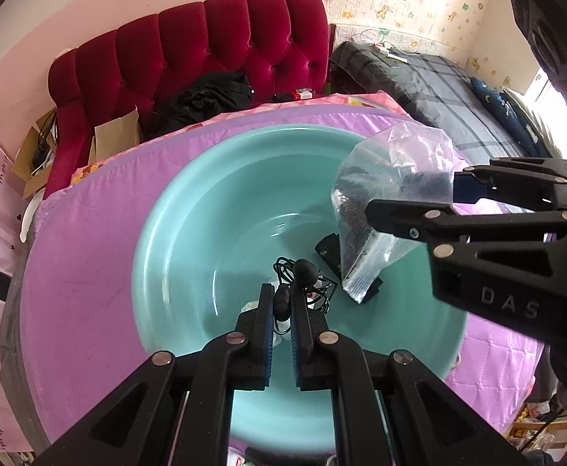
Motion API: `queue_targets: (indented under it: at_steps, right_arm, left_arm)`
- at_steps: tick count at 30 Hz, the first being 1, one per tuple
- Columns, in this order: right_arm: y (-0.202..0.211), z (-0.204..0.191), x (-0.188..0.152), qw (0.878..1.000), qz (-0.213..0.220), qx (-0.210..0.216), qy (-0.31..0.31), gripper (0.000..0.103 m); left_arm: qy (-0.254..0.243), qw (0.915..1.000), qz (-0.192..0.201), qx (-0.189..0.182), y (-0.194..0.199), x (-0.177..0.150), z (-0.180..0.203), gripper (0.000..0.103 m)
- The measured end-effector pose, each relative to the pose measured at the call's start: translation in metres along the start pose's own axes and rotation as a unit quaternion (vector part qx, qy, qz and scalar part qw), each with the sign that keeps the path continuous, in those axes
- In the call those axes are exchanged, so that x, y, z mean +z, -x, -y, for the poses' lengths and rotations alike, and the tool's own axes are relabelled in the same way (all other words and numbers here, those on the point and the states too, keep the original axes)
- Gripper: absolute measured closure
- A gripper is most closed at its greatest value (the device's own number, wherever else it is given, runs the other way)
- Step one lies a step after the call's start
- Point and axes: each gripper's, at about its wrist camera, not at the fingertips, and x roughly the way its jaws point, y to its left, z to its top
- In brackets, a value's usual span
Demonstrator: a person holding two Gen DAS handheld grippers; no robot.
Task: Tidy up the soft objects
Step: 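Open both tools to drop the clear bag and earphones into the basin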
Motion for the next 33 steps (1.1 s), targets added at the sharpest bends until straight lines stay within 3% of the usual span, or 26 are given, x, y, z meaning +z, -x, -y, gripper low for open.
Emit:
queue_targets:
  at_steps: [13, 21, 26, 28, 29, 30, 32, 33]
  right_arm:
    - [-0.042, 0.008, 0.01, 1.0, -0.019, 0.002, -0.017, 0.064]
    - [-0.049, 0.011, 0.012, 0.999, -0.021, 0.004, -0.027, 0.063]
    - [-0.043, 0.013, 0.013, 0.999, -0.014, 0.009, -0.035, 0.055]
    - [-0.04, 0.013, 0.013, 0.999, -0.01, 0.01, -0.04, 0.051]
    - [-0.039, 0.013, 0.014, 0.999, -0.009, 0.009, -0.04, 0.048]
    - [-0.036, 0.013, 0.014, 0.999, -0.006, 0.003, -0.04, 0.045]
    - [-0.032, 0.013, 0.014, 0.999, -0.002, -0.001, -0.041, 0.031]
    - [-0.029, 0.012, 0.014, 0.999, 0.001, -0.004, -0.042, 0.027]
  left_arm:
    - [0.006, 0.9998, -0.019, 0.007, -0.046, 0.01, -0.01, 0.095]
    - [0.003, 0.9997, -0.018, 0.015, -0.051, 0.01, -0.011, 0.094]
    - [0.004, 0.9997, -0.014, 0.021, -0.048, 0.011, -0.013, 0.093]
    - [0.004, 0.9995, -0.01, 0.029, -0.047, 0.011, -0.014, 0.082]
    - [0.004, 0.9994, -0.008, 0.033, -0.046, 0.011, -0.014, 0.059]
    - [0.004, 0.9993, -0.006, 0.038, -0.045, 0.011, -0.015, 0.028]
    - [0.006, 0.9989, -0.006, 0.046, -0.044, 0.01, -0.015, 0.009]
    - [0.008, 0.9988, -0.003, 0.048, -0.043, 0.009, -0.016, 0.008]
